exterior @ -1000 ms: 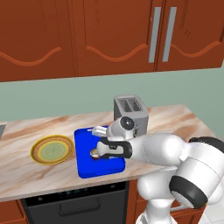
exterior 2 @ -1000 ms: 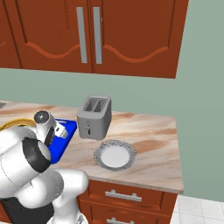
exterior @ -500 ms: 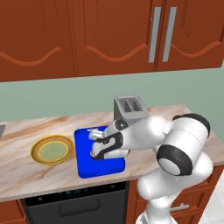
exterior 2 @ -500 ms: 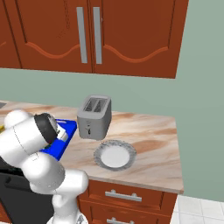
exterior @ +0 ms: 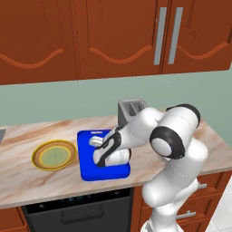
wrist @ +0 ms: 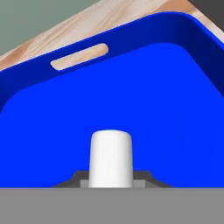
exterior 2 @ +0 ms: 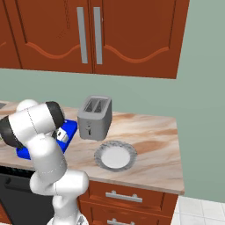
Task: Move the dessert items from the plates to the tray.
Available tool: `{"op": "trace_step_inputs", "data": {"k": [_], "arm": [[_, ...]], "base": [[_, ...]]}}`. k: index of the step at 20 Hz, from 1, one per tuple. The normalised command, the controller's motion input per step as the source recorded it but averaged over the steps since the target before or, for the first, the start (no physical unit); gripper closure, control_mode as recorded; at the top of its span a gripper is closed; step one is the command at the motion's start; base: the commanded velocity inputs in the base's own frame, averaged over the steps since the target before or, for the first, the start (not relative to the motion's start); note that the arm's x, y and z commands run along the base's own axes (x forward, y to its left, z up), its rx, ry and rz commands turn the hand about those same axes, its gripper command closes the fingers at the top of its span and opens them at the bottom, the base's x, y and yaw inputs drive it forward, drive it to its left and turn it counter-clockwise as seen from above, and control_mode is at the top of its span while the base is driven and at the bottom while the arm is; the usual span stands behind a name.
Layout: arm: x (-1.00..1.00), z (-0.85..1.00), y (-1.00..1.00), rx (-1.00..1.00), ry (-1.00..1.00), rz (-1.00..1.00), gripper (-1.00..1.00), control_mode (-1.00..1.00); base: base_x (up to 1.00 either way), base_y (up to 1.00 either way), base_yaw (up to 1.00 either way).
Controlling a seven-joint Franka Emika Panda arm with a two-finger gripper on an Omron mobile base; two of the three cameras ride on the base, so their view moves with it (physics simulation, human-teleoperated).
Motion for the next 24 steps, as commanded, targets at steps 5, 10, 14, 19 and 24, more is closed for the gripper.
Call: {"op": "trace_step_inputs", "data": {"k": [5,10,14,19,24], "arm": [[0.33,-0.23,0.20,0.00,0.08,0.00,1.00,-1.00],[0.05,-0.13,0.20,0.00,0.06,0.00,-1.00,-1.00],[0.00,-0.01,0.07,0.00,0.01,0.00,-1.00,-1.00],[-0.07,0.02,0.00,0.00,-0.01,0.00,-1.00,-1.00],[-0.22,0.12,-0.07,0.00,-0.07,0.00,-1.00,-1.00]], "base": [[0.00,0.00,0.00],[0.00,0.00,0.00],[0.00,0.00,0.00],[0.00,0.00,0.00],[0.00,0.00,0.00]]}}
